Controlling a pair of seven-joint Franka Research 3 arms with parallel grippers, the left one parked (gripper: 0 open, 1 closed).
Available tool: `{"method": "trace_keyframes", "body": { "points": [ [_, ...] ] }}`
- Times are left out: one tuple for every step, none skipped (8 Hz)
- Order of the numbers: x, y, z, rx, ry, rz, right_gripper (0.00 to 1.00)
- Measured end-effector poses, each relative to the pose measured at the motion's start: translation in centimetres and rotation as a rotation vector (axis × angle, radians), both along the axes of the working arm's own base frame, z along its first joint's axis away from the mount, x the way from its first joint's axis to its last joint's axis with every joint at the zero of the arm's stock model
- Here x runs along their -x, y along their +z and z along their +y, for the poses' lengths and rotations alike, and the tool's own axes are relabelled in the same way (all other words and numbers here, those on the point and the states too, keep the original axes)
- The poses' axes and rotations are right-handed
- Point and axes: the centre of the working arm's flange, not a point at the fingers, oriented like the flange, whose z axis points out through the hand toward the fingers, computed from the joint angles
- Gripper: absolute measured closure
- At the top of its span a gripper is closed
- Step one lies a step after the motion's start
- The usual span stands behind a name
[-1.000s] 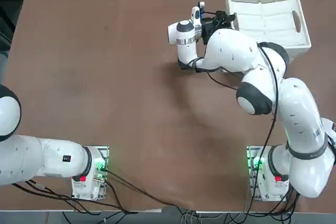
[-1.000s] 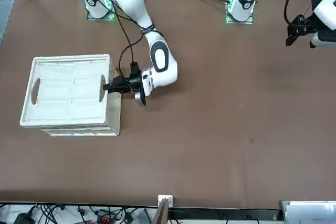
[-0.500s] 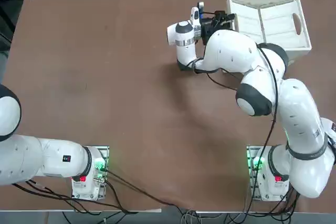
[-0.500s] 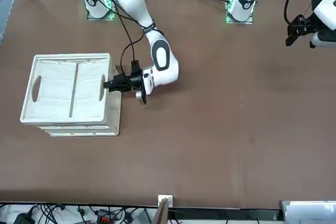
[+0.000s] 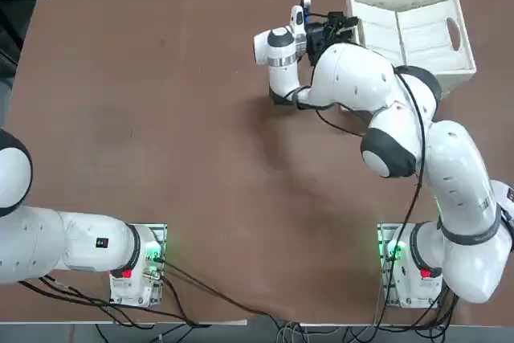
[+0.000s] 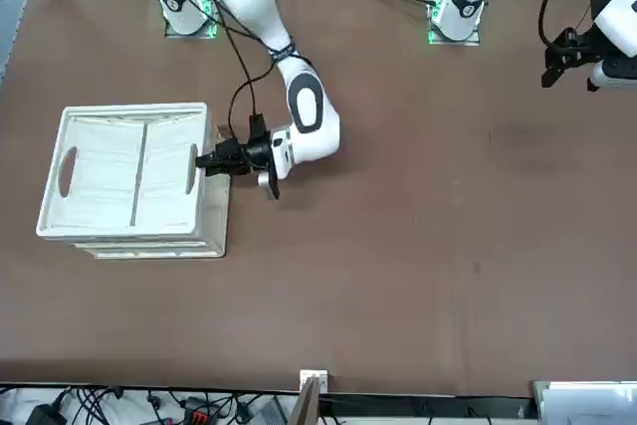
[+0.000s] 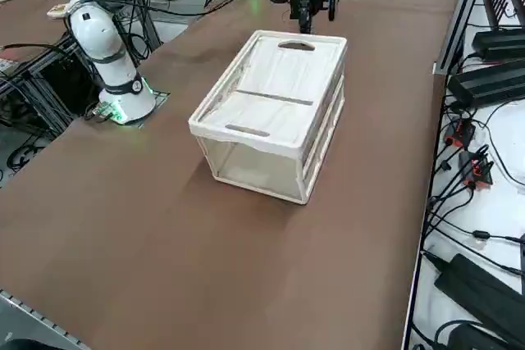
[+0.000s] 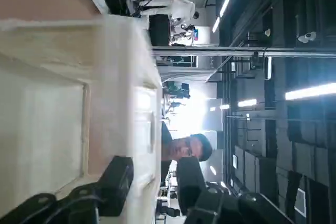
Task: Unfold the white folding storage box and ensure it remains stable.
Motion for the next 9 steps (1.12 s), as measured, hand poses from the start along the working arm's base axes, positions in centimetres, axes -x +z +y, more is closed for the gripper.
{"method": "trace_keyframes", "body": {
  "points": [
    [0.3,2.2,1.0,-0.016,0.003,-0.012,0.44],
    [0.5,3.3,1.5,-0.028,0.006,-0.018,0.42],
    [0.6,3.5,1.6,-0.029,0.007,-0.017,0.42],
    [0.6,3.6,1.6,-0.028,0.005,0.004,0.42],
    [0.6,4.2,1.6,-0.037,-0.001,0.044,0.41],
    [0.8,5.9,1.6,-0.077,-0.014,0.092,0.39],
    [1.0,8.5,1.4,-0.151,-0.034,0.133,0.38],
    [1.1,11.6,1.1,-0.260,-0.049,0.163,0.34],
    [0.9,14.7,0.3,-0.388,-0.058,0.185,0.32]
  ]
}}
